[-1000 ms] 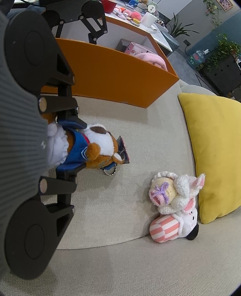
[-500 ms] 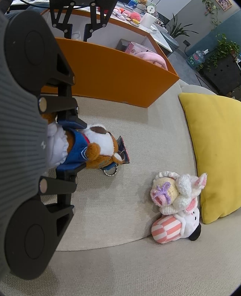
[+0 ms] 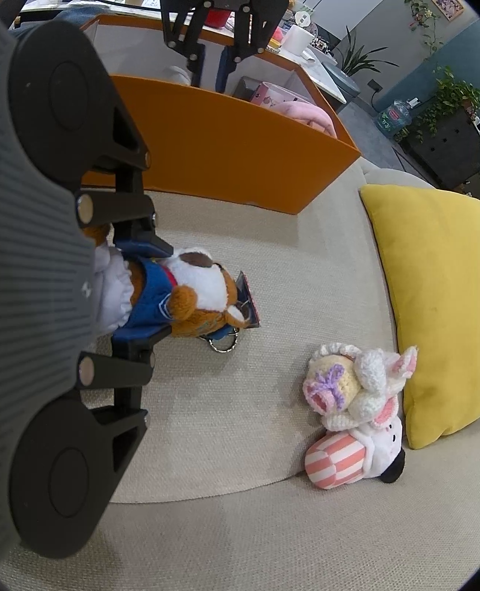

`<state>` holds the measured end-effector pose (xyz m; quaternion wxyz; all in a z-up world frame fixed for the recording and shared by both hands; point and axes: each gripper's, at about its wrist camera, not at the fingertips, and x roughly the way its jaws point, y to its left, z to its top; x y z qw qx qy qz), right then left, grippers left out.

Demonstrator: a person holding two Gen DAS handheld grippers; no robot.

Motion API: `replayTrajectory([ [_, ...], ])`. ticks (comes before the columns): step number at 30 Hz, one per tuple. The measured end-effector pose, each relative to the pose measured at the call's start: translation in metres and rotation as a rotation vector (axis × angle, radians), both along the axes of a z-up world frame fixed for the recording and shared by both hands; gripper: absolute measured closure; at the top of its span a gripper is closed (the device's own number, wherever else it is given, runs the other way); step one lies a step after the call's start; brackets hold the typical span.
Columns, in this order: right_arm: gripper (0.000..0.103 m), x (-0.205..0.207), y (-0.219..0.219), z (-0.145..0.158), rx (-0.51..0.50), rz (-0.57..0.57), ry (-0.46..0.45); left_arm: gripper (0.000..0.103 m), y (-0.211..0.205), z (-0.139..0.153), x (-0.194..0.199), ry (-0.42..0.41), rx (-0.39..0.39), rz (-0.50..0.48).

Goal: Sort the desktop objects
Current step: 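Push the white flat box flat inside the orange box with the left tool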

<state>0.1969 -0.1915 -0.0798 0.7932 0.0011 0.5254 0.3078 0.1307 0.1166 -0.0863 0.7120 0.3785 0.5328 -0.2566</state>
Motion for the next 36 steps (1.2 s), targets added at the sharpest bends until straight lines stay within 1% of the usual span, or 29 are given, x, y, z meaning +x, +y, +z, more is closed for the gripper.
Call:
replayTrajectory([
  [3, 0.063, 0.000, 0.000, 0.000, 0.003, -0.001, 0.000, 0.080, -0.002, -0.005, -0.005, -0.013, 0.009, 0.018],
  [5, 0.063, 0.001, -0.001, 0.000, 0.008, -0.003, 0.002, 0.080, -0.006, -0.005, -0.011, -0.037, 0.014, 0.029],
  [9, 0.063, 0.000, -0.002, 0.000, 0.012, -0.003, 0.003, 0.079, -0.007, -0.009, -0.023, -0.064, -0.022, 0.074],
  [12, 0.063, -0.001, -0.002, 0.000, 0.012, 0.002, -0.002, 0.074, -0.017, -0.017, -0.040, -0.072, -0.040, 0.057],
  [13, 0.063, -0.002, -0.002, 0.000, 0.012, 0.002, -0.002, 0.073, -0.019, -0.021, -0.044, -0.083, -0.032, 0.046],
  [16, 0.063, -0.002, -0.003, 0.001, 0.018, -0.002, -0.002, 0.073, -0.029, -0.035, -0.059, -0.164, 0.033, 0.007],
  [17, 0.063, -0.002, -0.004, 0.001, 0.020, -0.003, -0.003, 0.073, -0.030, -0.039, -0.062, -0.180, 0.051, -0.001],
  [24, 0.063, -0.005, 0.002, 0.006, 0.002, 0.018, -0.020, 0.074, -0.020, -0.052, -0.061, -0.213, 0.139, -0.028],
  [27, 0.063, -0.007, 0.006, 0.010, 0.019, 0.014, -0.018, 0.075, -0.013, -0.053, -0.057, -0.220, 0.165, -0.022],
  [29, 0.063, -0.009, 0.009, 0.015, 0.033, 0.011, -0.022, 0.075, -0.008, -0.053, -0.054, -0.227, 0.177, -0.001],
  [32, 0.064, -0.015, 0.014, 0.025, 0.047, 0.005, -0.042, 0.075, 0.000, -0.051, -0.049, -0.215, 0.135, 0.056],
  [36, 0.064, -0.027, 0.018, 0.041, 0.096, 0.011, -0.059, 0.074, 0.006, -0.049, -0.044, -0.210, 0.074, 0.145],
])
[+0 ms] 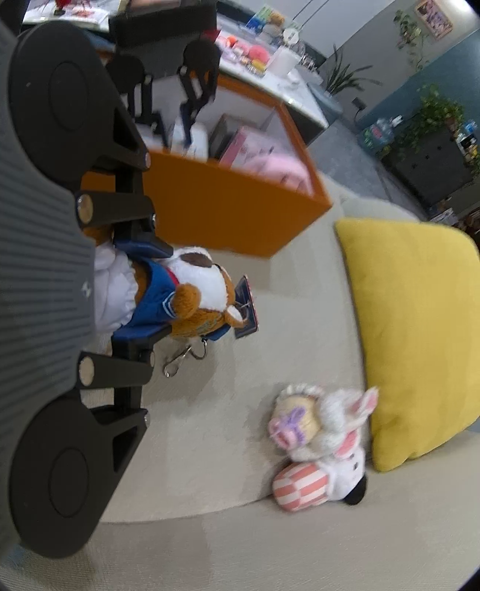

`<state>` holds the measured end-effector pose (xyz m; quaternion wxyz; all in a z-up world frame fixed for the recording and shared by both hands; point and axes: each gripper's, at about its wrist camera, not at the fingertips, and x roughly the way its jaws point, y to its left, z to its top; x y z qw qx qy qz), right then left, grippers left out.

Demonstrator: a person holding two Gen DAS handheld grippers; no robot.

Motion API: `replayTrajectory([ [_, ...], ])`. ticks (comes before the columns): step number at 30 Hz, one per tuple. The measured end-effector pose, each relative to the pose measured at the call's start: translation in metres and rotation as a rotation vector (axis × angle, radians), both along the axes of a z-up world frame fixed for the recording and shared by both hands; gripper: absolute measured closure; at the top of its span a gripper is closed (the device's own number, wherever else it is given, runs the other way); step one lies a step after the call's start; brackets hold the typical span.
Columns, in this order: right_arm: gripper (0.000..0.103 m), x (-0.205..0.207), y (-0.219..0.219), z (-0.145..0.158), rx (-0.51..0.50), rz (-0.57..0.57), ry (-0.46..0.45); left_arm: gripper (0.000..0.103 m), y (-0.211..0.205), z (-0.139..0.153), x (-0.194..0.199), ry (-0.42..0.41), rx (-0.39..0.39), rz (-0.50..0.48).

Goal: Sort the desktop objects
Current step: 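Push the white flat box flat inside the orange box with the left tool, then lower the dog keychain into the orange box and open the right tool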

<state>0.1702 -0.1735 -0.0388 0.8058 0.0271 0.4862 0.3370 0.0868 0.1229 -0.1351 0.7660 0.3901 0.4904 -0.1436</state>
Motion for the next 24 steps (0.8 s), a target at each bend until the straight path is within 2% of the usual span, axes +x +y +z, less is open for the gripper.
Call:
replayTrajectory([
  [4, 0.064, -0.013, 0.004, 0.013, 0.022, 0.000, -0.043, 0.074, -0.003, 0.006, 0.008, -0.007, -0.082, 0.096],
  [10, 0.064, -0.029, 0.004, 0.028, 0.054, -0.010, -0.073, 0.071, 0.001, 0.009, 0.017, -0.017, -0.164, 0.213],
  [15, 0.064, -0.047, 0.003, 0.047, 0.103, -0.026, -0.105, 0.073, 0.003, 0.015, 0.009, -0.028, -0.200, 0.232],
  [19, 0.064, -0.062, 0.013, 0.065, 0.159, -0.002, -0.133, 0.073, 0.008, 0.047, -0.010, -0.082, -0.296, 0.261],
  [21, 0.064, -0.070, 0.024, 0.073, 0.181, 0.024, -0.143, 0.073, 0.021, 0.070, -0.016, -0.116, -0.357, 0.301],
  [24, 0.064, -0.082, 0.046, 0.077, 0.206, 0.077, -0.143, 0.073, 0.026, 0.090, -0.016, -0.178, -0.400, 0.365],
])
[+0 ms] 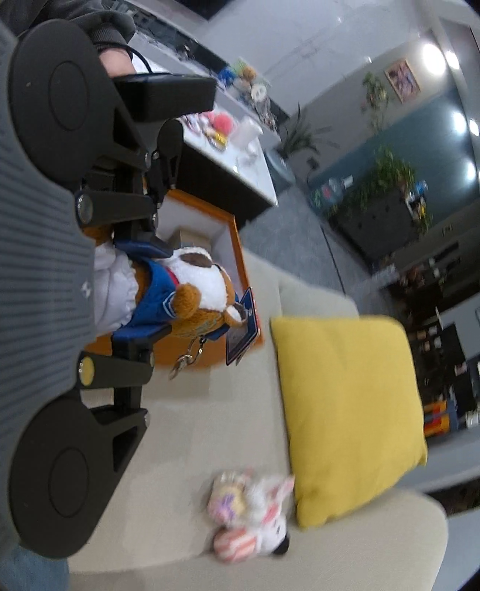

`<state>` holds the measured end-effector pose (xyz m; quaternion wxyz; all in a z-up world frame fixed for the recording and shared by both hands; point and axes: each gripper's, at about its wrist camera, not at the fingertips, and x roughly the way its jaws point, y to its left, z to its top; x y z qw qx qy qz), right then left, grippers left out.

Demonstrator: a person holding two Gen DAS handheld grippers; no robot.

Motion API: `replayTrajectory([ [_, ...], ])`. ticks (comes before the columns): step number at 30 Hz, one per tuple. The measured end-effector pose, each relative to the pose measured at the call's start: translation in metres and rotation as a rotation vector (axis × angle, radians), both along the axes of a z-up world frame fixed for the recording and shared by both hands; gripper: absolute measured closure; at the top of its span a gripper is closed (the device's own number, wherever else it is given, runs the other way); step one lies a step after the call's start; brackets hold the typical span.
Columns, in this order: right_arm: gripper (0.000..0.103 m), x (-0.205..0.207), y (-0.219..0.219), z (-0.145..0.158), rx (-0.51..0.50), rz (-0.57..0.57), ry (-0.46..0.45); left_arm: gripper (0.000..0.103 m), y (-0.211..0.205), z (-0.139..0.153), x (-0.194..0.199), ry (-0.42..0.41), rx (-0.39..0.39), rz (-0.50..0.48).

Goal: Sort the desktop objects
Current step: 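Lower the dog keychain into the orange box and open the right tool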

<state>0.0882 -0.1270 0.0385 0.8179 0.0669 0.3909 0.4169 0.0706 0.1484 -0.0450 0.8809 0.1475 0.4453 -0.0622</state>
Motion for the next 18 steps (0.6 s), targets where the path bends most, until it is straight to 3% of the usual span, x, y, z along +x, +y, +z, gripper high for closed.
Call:
replayTrajectory([
  [7, 0.064, -0.017, 0.064, -0.028, -0.026, 0.098, 0.091, 0.073, 0.049, 0.032, -0.051, -0.038, -0.159, 0.200],
  [18, 0.064, -0.019, 0.138, -0.105, -0.162, 0.081, 0.257, 0.081, 0.087, 0.008, -0.093, -0.053, -0.430, 0.378],
])
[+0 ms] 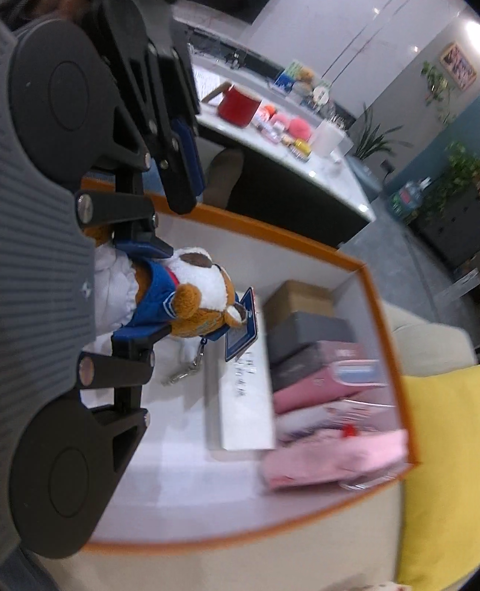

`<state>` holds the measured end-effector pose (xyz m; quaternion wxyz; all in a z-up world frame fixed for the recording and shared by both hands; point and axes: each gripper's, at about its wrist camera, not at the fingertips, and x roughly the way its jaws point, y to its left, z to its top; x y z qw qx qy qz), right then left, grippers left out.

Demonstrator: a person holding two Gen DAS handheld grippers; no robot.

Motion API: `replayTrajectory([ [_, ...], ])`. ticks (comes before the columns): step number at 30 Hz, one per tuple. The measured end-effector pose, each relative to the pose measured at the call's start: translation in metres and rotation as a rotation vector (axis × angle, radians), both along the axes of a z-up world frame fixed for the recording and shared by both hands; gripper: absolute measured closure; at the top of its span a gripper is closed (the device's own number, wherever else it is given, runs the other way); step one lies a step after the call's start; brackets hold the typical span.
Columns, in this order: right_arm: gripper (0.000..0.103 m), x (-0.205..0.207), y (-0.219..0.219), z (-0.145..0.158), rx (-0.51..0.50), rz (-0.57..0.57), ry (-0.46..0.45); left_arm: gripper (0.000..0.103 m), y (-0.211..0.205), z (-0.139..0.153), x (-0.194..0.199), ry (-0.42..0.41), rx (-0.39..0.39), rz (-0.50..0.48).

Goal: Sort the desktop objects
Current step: 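Lower the dog keychain into the orange box and open the right tool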

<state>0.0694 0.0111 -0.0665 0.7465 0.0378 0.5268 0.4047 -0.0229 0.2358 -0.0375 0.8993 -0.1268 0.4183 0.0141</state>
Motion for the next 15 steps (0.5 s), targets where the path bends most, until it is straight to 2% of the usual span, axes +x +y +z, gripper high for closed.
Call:
replayTrajectory([
  [8, 0.064, -0.011, 0.022, -0.033, -0.075, 0.018, 0.077, 0.085, 0.018, -0.014, -0.011, -0.037, -0.128, 0.090],
  [13, 0.064, -0.015, 0.034, -0.046, -0.114, 0.060, 0.106, 0.085, 0.018, -0.016, -0.012, -0.043, -0.127, 0.104],
  [15, 0.063, -0.016, 0.037, -0.045, -0.124, 0.081, 0.090, 0.085, 0.016, -0.017, -0.009, -0.039, -0.118, 0.104],
])
